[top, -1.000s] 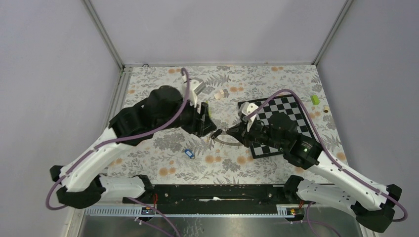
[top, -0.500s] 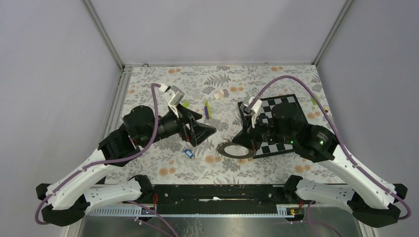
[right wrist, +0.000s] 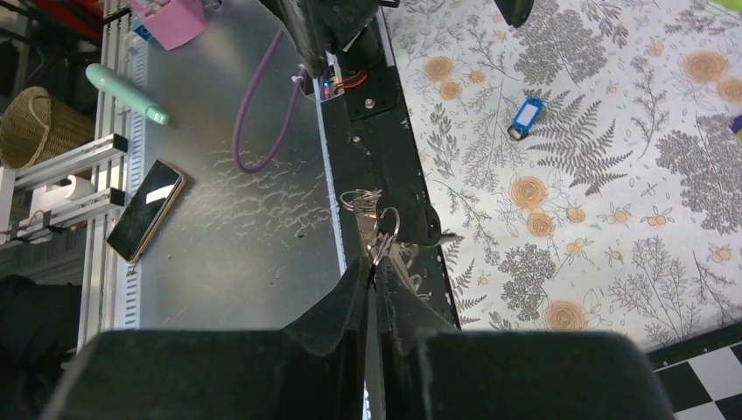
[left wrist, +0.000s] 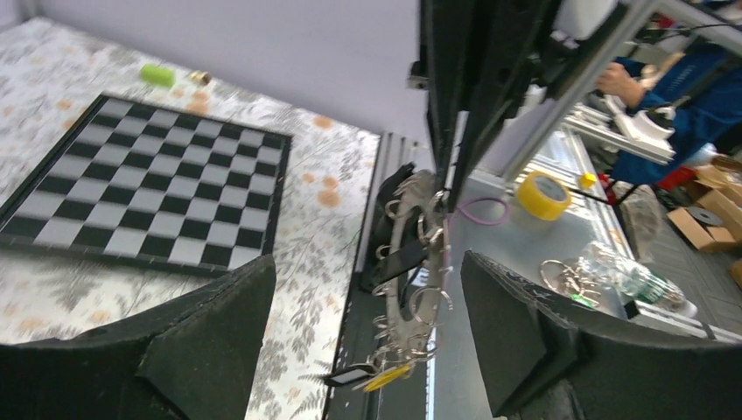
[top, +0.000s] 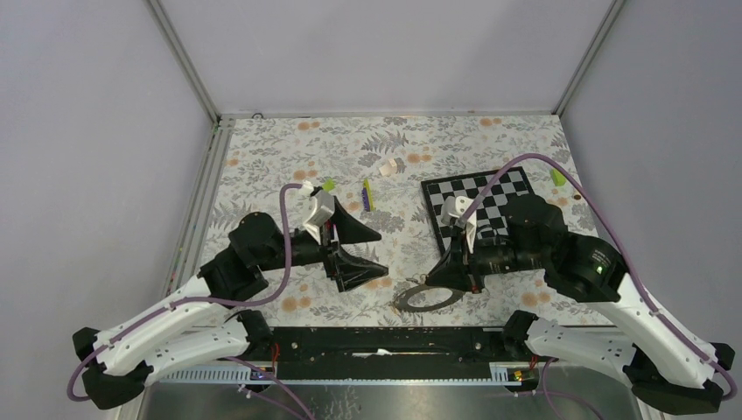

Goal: Remove the keys from the keyring

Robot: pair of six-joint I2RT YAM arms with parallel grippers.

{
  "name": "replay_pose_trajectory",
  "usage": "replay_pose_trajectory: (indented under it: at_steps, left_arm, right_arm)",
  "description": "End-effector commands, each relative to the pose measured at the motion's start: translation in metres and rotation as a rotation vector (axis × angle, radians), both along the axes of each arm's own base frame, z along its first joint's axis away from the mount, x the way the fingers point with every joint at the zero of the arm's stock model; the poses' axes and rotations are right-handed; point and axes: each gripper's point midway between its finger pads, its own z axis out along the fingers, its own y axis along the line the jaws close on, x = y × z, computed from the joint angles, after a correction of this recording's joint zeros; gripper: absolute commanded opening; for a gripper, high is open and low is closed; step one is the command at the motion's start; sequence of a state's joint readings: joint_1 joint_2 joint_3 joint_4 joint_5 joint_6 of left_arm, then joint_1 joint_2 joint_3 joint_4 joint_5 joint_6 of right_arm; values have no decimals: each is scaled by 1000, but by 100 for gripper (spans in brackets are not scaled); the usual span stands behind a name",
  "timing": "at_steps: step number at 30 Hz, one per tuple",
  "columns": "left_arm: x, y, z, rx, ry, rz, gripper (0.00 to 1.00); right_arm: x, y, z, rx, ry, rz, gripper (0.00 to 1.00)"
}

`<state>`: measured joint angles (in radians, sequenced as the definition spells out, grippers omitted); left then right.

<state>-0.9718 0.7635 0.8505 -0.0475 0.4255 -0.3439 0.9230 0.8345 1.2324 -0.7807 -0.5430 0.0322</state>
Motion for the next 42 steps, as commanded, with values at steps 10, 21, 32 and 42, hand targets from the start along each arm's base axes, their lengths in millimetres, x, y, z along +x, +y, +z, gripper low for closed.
replay_pose_trajectory:
  at_steps: [10, 21, 32, 42]
  left_arm:
    - [-45, -17, 40, -178, -180, -220, 63]
    - [-67, -45, 16, -71, -301, -160, 63]
    - [-63, -57, 18, -71, -298, -142, 57]
    - [-77, -65, 13, -70, -279, -225, 42]
  right_arm:
    - [-24, 8, 8, 59, -29, 207, 0]
    - [-29, 3, 17, 116, -68, 212, 0]
    - [-52, -5, 22, 146, -45, 322, 0]
    - [-53, -10, 21, 155, -60, 299, 0]
